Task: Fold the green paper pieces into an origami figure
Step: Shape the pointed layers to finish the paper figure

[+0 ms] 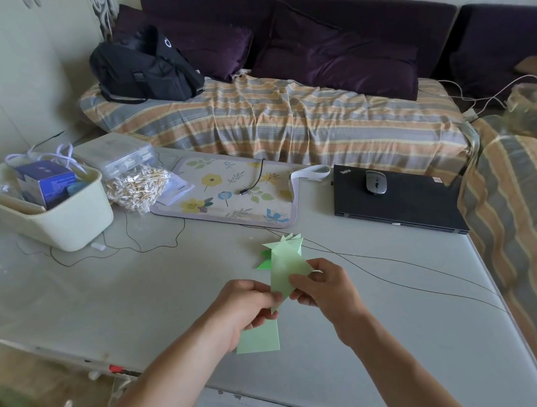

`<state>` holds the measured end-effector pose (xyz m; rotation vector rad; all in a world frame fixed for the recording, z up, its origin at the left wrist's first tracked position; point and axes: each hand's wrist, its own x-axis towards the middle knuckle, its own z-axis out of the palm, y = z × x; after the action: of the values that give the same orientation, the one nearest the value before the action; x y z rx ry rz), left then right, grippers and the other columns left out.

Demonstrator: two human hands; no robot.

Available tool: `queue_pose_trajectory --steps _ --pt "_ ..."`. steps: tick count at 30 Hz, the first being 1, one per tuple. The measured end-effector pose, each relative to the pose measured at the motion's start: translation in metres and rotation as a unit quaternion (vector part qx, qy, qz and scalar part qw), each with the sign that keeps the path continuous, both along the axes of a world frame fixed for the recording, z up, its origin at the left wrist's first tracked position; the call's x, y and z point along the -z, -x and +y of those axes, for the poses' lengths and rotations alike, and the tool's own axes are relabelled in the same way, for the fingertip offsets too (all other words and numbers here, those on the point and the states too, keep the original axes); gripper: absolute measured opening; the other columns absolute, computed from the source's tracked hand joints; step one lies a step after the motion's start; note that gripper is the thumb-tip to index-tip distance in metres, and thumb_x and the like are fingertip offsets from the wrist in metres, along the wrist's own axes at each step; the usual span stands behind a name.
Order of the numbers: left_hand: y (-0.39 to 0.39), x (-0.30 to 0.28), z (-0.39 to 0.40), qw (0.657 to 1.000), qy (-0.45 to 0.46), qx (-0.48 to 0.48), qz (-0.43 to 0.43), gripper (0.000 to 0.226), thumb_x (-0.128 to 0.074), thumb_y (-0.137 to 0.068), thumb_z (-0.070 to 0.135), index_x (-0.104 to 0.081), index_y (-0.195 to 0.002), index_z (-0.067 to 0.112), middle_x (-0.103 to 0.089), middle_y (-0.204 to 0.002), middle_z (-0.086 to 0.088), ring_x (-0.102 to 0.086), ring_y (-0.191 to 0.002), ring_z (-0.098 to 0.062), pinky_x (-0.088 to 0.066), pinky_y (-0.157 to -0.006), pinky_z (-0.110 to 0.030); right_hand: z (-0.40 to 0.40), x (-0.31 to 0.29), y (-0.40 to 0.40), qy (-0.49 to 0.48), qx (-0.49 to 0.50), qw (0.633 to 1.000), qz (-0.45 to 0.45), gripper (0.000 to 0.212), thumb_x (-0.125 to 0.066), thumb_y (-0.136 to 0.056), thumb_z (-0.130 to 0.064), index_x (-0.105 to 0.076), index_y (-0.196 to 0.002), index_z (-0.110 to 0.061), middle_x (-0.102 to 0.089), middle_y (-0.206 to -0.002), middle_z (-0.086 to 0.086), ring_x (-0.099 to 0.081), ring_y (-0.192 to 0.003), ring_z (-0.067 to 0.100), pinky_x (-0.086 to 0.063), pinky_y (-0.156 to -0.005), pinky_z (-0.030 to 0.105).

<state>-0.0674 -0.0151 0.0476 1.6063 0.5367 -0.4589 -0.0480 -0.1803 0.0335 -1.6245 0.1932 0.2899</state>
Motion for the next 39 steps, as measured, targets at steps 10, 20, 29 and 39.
queue_pose_trajectory --steps 10,20,29,39 --pt "-0.007 -0.003 0.002 0.988 0.043 -0.136 -0.063 0.007 -0.067 -0.089 0.009 -0.072 -0.085 0.006 -0.075 -0.078 -0.010 -0.070 -0.068 -0.018 -0.055 -0.067 -0.026 0.001 -0.001 0.002 0.044 -0.069 0.997 -0.002 0.012 -0.066 -0.089 -0.003 -0.066 -0.101 -0.005 -0.071 -0.073 0.005 -0.060 -0.062 0.016 -0.054 -0.070 0.032" --pt "-0.008 -0.002 0.001 0.982 0.076 -0.160 -0.065 0.007 -0.069 -0.085 0.004 -0.074 -0.083 -0.001 -0.070 -0.076 -0.014 -0.063 -0.066 -0.022 -0.060 -0.065 -0.026 0.002 -0.004 0.003 -0.016 -0.061 0.998 -0.028 0.018 -0.069 -0.083 -0.012 -0.074 -0.095 -0.024 -0.074 -0.095 0.019 -0.065 -0.079 0.024 -0.056 -0.086 0.050" --pt "-0.008 -0.005 0.003 0.968 0.146 -0.196 -0.050 0.006 -0.071 -0.087 0.002 -0.075 -0.091 -0.001 -0.077 -0.084 -0.014 -0.070 -0.067 -0.019 -0.060 -0.062 -0.023 0.004 -0.012 0.004 -0.024 -0.053 0.997 -0.052 0.027 -0.061 -0.092 0.003 -0.076 -0.093 -0.019 -0.066 -0.076 -0.002 -0.060 -0.071 0.014 -0.054 -0.074 0.028" --pt "-0.009 -0.008 0.001 0.962 0.196 -0.191 -0.024 0.037 -0.071 -0.093 0.036 -0.068 -0.093 -0.001 -0.070 -0.082 -0.018 -0.069 -0.079 -0.029 -0.062 -0.079 -0.037 0.004 -0.010 0.003 -0.004 -0.019 0.996 -0.086 0.040 -0.052 -0.088 0.013 -0.081 -0.082 -0.013 -0.079 -0.089 0.007 -0.072 -0.084 0.021 -0.058 -0.078 0.026"
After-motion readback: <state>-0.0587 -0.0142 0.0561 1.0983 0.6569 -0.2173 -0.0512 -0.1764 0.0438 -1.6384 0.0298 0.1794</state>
